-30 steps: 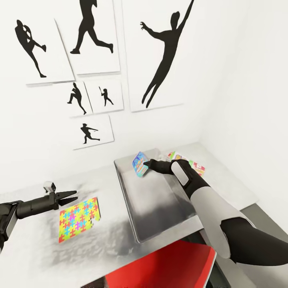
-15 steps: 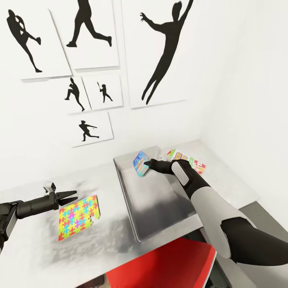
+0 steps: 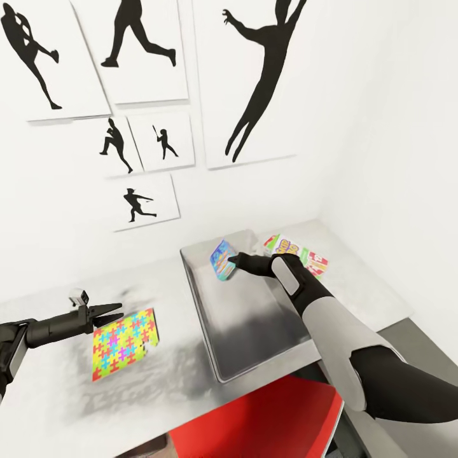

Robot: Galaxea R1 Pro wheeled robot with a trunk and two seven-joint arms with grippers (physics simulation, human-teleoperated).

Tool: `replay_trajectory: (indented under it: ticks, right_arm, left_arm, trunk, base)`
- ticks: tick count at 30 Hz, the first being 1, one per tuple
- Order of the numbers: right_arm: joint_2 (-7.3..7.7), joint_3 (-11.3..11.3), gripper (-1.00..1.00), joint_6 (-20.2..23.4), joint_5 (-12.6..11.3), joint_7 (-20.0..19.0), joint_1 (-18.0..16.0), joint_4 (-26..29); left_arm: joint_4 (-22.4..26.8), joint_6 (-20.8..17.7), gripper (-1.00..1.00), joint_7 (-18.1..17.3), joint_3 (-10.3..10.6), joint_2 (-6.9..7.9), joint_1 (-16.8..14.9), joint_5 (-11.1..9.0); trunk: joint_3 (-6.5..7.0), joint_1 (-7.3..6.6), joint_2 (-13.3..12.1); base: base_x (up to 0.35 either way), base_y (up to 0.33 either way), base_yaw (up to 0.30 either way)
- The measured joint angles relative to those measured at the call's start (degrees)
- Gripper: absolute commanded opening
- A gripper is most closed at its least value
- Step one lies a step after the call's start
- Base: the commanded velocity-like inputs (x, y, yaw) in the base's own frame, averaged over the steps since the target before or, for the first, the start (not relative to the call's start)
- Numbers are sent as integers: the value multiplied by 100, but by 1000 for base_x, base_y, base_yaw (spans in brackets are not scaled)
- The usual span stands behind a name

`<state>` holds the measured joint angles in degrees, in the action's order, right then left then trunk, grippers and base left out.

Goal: Put all the toys in the child's room - the three board games (two on the bed and one on the table), the two jigsaw puzzles on the table, and the tennis ball on the table - inside the toy box on the table in the child's room.

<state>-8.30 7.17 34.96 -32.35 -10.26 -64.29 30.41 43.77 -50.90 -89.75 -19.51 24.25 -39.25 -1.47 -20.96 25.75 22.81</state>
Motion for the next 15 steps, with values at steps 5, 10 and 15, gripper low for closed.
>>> replay_trajectory:
  ticks: [5, 10, 15]
  right_arm:
    - [-25, -7, -100, 19, 62, 8, 0, -9]
    - [-26, -16, -100, 25, 230, 4, 0, -11]
    - [-27, -18, -100, 42, 268, -9, 0, -6]
  left_arm:
    - [0, 0, 100, 0, 0, 1, 0, 0]
    - [0, 0, 100, 0, 0, 3, 0, 0]
    - [0, 0, 100, 0, 0, 6, 0, 0]
  trunk:
    - [-2, 0, 0]
    - [-2, 0, 0]
    - [-2, 0, 0]
  base:
    - [0, 0, 0]
    - [0, 0, 0]
    - [0, 0, 0]
